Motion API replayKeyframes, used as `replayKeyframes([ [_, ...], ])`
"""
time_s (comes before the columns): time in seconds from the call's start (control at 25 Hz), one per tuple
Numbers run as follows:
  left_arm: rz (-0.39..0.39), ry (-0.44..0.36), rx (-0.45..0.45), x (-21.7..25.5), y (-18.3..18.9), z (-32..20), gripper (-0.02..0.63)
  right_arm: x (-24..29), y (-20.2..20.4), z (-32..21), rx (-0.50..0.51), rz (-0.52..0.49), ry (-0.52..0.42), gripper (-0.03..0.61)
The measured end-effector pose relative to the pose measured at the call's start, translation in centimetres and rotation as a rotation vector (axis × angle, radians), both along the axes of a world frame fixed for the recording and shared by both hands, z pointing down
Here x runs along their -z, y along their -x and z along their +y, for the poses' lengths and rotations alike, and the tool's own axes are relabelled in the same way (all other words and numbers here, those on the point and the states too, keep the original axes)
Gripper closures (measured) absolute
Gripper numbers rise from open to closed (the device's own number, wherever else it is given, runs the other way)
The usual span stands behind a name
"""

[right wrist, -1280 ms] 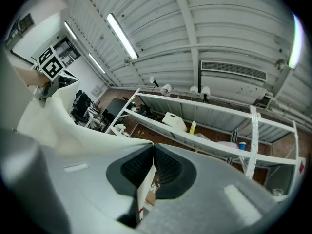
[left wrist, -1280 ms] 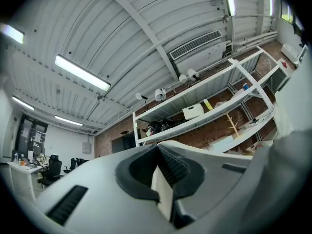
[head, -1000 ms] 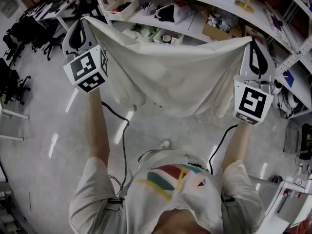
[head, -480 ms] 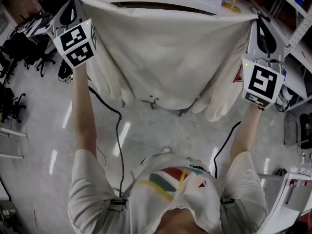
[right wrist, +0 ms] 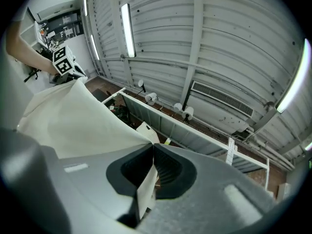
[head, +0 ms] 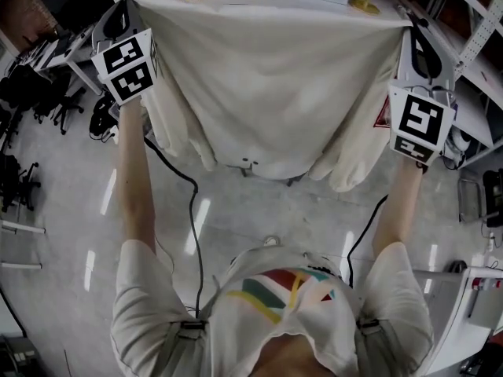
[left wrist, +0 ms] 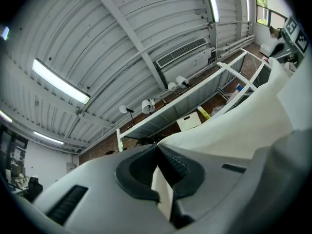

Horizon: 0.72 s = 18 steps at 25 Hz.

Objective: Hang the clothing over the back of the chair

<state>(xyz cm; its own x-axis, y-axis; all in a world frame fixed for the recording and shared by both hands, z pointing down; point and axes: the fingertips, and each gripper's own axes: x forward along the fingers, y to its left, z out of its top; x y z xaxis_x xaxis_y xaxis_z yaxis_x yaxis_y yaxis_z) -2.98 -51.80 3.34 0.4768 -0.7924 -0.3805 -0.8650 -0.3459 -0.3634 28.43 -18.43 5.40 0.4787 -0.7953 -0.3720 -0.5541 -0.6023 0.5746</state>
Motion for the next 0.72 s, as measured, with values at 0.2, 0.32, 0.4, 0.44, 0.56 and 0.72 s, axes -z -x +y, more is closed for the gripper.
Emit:
replayKeyframes([
  [0.2, -0.042, 0.061, -0.018, -4.3, -1.6, -1.6, 0.6, -4.1, -1.1, -0.9, -0.035, -0.046, 0.085, 0.568],
  [0.32, -0.07, 0.092, -0.029, -6.7, -2.6, -2.6, 0.6, -6.0, -1.5, -1.3, -0.06, -0.063, 0.126, 0.568],
  [0.4, -0.087, 0.108, -0.035, -8.1, -3.2, -3.2, 0.6, -6.9, -1.6, -1.5, -0.076, -0.064, 0.147, 0.568],
  [0.44, -0.094, 0.114, -0.039, -8.7, -3.5, -3.4, 0.6, -7.3, -1.6, -1.5, -0.084, -0.062, 0.155, 0.568],
  [0.56, -0.104, 0.115, -0.05, -9.7, -4.4, -3.7, 0.6, -7.4, -1.6, -0.9, -0.105, -0.05, 0.155, 0.568],
  [0.72, -0.093, 0.092, -0.07, -9.2, -5.1, -3.2, 0.6, -6.3, -1.3, 0.3, -0.126, -0.031, 0.13, 0.568],
])
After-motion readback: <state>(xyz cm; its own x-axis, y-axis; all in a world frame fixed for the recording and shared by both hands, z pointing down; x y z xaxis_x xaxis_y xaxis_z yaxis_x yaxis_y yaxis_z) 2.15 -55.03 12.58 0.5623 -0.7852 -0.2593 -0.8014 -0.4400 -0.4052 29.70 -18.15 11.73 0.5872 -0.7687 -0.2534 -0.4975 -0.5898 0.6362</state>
